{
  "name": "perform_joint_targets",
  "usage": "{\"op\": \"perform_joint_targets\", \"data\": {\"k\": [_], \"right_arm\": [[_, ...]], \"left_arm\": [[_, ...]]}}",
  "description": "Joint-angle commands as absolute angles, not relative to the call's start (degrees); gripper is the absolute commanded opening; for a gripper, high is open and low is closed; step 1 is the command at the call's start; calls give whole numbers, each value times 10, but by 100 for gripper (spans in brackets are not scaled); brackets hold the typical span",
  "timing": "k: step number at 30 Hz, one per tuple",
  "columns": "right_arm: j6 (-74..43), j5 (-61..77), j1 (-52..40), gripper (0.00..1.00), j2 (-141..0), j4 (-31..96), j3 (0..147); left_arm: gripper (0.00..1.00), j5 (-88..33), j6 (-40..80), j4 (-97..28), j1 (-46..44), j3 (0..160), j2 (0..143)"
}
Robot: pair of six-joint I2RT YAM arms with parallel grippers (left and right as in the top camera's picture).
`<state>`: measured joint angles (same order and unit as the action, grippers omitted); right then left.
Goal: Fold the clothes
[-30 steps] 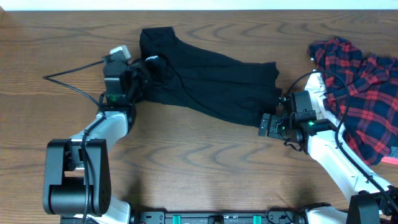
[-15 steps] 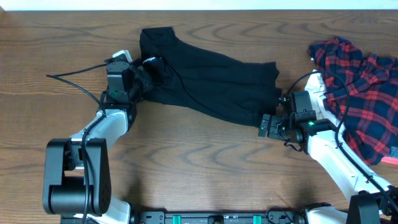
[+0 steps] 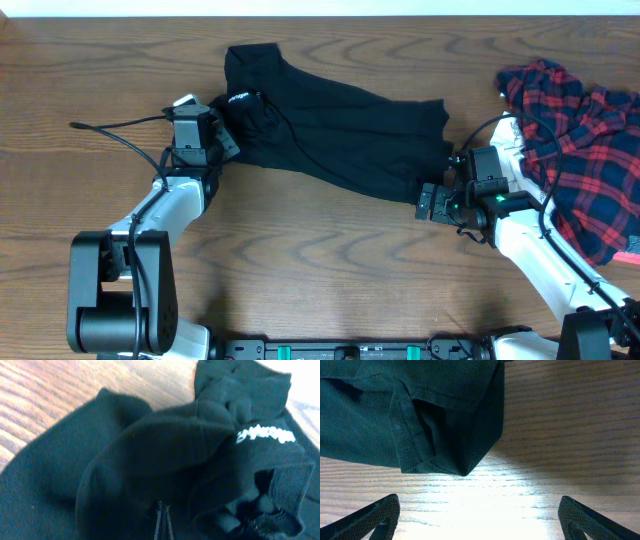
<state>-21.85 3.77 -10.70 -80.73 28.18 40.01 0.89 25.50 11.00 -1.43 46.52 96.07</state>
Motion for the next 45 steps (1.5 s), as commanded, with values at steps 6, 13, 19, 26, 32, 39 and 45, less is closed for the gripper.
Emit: {"op": "perform_joint_targets", "data": {"k": [6, 13, 19, 26, 32, 39, 45], "right_arm": [[-211, 30, -110, 99, -805, 285, 404], [-212, 30, -110, 99, -805, 288, 404], [-212, 30, -110, 99, -805, 293, 404], [-212, 30, -111, 99, -805, 296, 404], [-211, 30, -111, 99, -805, 296, 404], [-211, 30, -110, 99, -805, 294, 404], [-211, 30, -110, 99, -805, 294, 404]], "left_arm": [[6, -35, 250, 190, -26, 472, 1023], [6, -103, 258, 309, -83, 485, 1097], [6, -129, 256, 311, -114, 510, 1112], [6, -130, 256, 345, -89, 553, 1105], [6, -146, 256, 301, -46, 608, 1090], [6, -176, 256, 165, -36, 610, 1058], [6, -128, 236, 45, -46, 610, 1065]]}}
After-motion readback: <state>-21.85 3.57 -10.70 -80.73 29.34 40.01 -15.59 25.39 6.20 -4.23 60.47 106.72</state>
